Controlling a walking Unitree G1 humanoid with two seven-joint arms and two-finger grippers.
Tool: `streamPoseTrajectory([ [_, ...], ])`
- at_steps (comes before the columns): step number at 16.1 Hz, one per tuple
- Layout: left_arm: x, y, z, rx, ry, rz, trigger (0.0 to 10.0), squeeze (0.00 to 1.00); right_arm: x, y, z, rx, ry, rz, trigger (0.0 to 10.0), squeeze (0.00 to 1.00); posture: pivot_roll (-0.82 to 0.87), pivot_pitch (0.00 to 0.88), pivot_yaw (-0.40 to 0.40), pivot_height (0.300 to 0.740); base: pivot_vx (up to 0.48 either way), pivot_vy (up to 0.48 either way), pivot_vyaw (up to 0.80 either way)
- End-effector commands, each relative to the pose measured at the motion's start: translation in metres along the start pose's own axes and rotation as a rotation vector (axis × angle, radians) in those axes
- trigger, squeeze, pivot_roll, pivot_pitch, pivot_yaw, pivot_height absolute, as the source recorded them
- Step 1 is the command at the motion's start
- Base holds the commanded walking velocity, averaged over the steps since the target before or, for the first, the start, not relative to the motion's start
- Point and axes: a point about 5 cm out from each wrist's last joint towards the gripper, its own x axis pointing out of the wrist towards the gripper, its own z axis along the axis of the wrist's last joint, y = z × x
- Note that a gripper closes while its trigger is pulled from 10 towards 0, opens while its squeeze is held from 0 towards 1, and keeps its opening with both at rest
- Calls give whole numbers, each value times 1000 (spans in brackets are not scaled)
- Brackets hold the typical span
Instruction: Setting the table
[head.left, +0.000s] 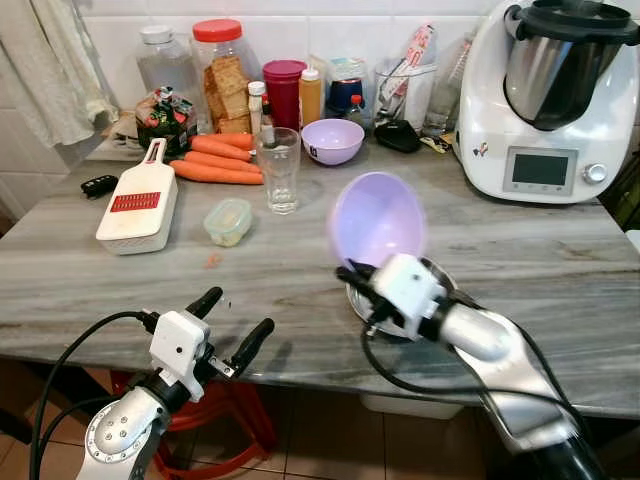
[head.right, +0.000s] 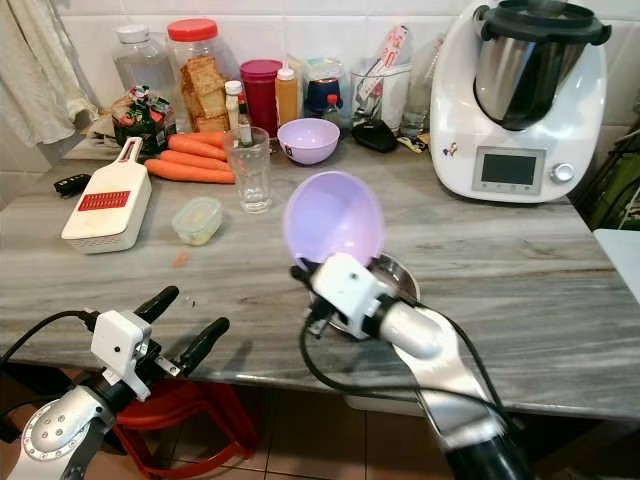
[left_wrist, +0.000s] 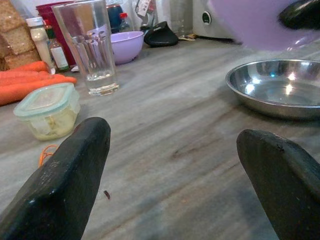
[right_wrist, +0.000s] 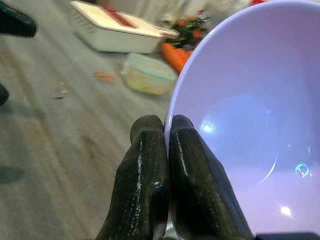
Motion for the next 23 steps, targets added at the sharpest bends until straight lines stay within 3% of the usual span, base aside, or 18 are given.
streamPoseTrajectory([
  [1, -1, -3, 3, -10, -12, -31, 10000, 0, 10, 3, 1, -15, -10, 67, 10000, 0, -17, 0, 29, 740, 0, 0, 0],
  [5, -2, -5, 8, -11, -18, -43, 10000, 0, 30, 9, -9, -9, 31, 175, 10000, 0, -1, 0, 19, 740, 0, 0, 0],
  [10, -1, -8, 19, -15, -28, -46, 10000, 0, 34, 11, -19, -23, 50, 215, 10000, 0, 5, 0, 15, 740, 0, 0, 0],
  [11, 0, -9, 22, -15, -31, -48, 10000, 0, 34, 11, -19, -23, 48, 219, 10000, 47, 5, 0, 15, 740, 0, 0, 0],
  [13, 2, -10, 31, -16, -35, -50, 10000, 0, 35, 14, -22, -29, 38, 232, 10000, 471, 5, 0, 17, 740, 0, 0, 0],
  [14, 3, -11, 35, -16, -35, -51, 10000, 0, 35, 15, -22, -34, 34, 236, 10000, 486, 5, 0, 19, 740, 0, 0, 0],
  [16, 4, -12, 39, -15, -38, -54, 10000, 0, 36, 17, -22, -41, 29, 243, 10000, 655, 5, 0, 20, 740, 0, 0, 0],
  [20, 6, -17, 47, -22, -39, -66, 10000, 0, 37, 15, -22, -54, 20, 232, 10000, 635, 7, 0, 20, 740, 0, 0, 0],
  [21, 7, -18, 48, -27, -37, -75, 10000, 0, 38, 14, -21, -55, 17, 227, 10000, 702, 7, 0, 20, 740, 0, 0, 0],
  [22, 7, -18, 47, -33, -30, -83, 10000, 0, 38, 13, -20, -58, 13, 218, 10000, 910, 9, 0, 19, 740, 0, 0, 0],
  [23, 8, -18, 46, -31, -26, -79, 10000, 0, 39, 13, -20, -60, 11, 215, 10000, 910, 9, 0, 19, 740, 0, 0, 0],
])
